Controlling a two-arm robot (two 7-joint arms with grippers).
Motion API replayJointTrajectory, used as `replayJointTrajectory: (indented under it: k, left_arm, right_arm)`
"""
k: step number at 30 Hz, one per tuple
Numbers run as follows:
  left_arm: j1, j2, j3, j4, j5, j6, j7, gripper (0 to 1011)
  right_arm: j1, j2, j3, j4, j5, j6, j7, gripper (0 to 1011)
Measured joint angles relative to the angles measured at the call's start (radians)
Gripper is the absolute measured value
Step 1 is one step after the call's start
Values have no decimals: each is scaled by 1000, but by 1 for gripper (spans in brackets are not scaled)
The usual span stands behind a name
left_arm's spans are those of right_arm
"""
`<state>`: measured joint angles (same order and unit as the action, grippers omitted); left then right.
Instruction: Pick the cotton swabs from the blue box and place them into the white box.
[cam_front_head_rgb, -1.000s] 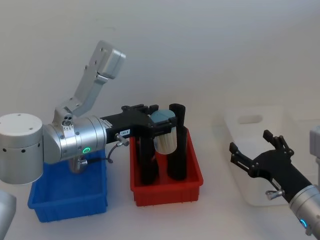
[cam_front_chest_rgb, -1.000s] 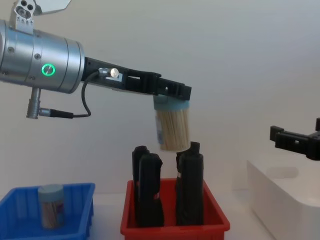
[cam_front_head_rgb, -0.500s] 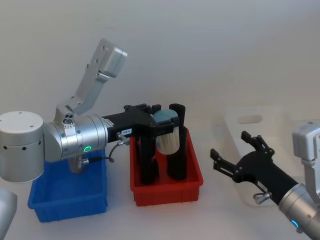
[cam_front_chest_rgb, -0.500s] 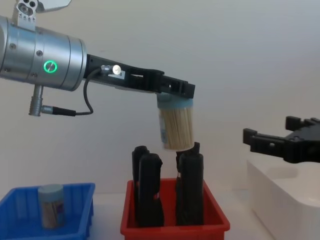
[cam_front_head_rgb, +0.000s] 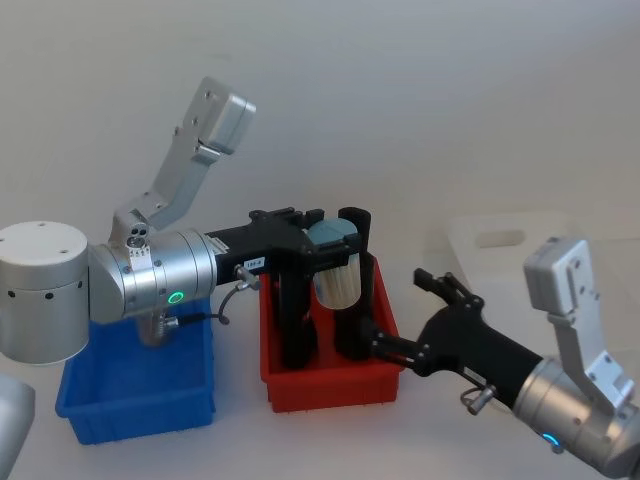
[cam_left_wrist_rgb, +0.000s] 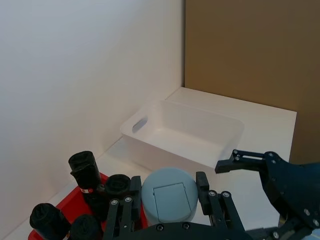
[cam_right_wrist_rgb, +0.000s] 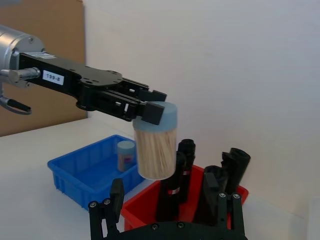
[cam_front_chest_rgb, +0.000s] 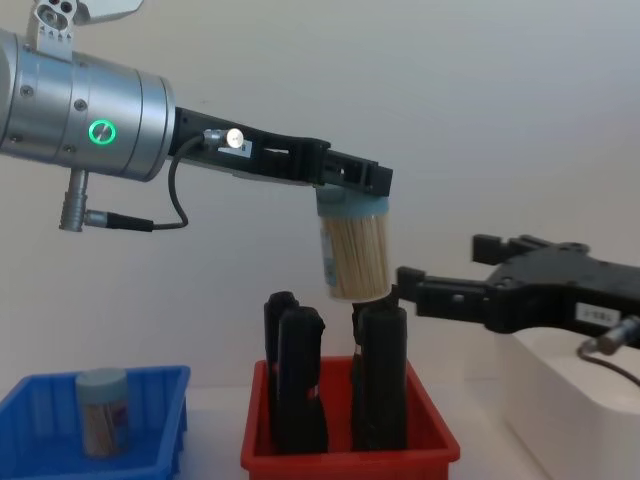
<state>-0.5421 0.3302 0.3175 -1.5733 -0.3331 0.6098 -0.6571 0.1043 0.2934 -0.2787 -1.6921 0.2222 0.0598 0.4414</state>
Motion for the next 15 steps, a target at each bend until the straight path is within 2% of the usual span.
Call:
replayJointTrajectory:
  k: [6,15]
  left_arm:
    - [-1,0,0,0,0,1,-1,659]
    - [-1,0,0,0,1,1,-1,659]
  right_arm:
    - [57,-36,-21,54,-29,12,85,1001]
    - [140,-88,-46,145,-77,20,140,1001]
